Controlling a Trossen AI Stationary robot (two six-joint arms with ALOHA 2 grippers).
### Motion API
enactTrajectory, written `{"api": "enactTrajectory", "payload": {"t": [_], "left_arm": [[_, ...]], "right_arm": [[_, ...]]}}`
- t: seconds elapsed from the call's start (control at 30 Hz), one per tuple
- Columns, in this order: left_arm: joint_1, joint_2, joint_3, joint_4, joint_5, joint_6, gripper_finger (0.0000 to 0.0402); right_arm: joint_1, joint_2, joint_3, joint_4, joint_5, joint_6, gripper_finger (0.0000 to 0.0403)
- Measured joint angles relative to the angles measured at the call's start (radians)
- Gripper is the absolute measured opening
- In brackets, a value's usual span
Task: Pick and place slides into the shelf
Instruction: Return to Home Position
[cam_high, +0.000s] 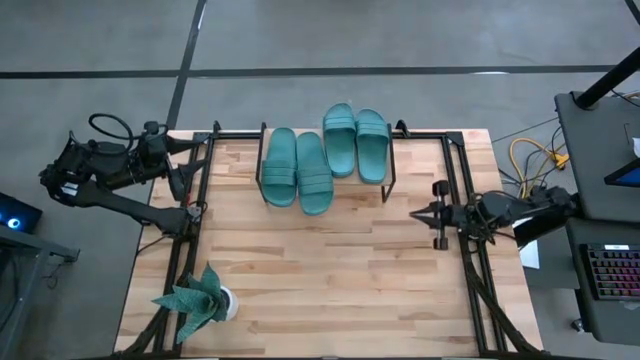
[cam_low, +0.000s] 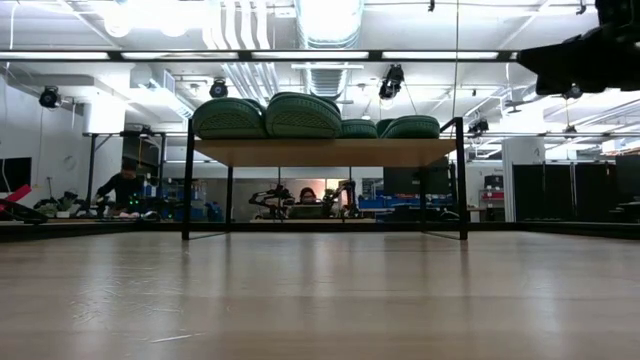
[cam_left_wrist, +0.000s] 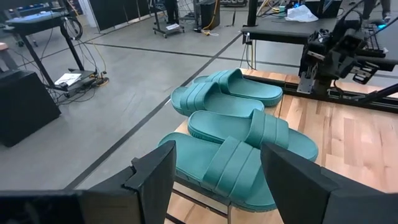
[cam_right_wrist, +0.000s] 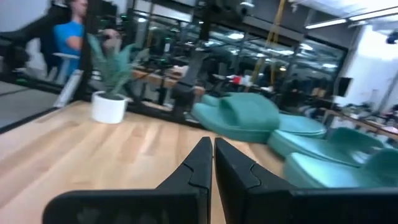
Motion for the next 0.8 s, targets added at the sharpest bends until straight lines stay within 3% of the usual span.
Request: {"api": "enactTrajectory", "payload": {"t": [0.33,0.8], "left_arm": [[0.000,0.005,0.000,-0.001,0.000,0.028,0.0219],[0.000,0.004,-0.006,-0.001,0.003,0.032,0.0219]], "right_arm": [[-0.193,0.015,0.006,-0.047,-0.154,0.142,0.0008],[-0.206,0.031,-0.028,-0.046,-0.182,0.272,0.0008]]}}
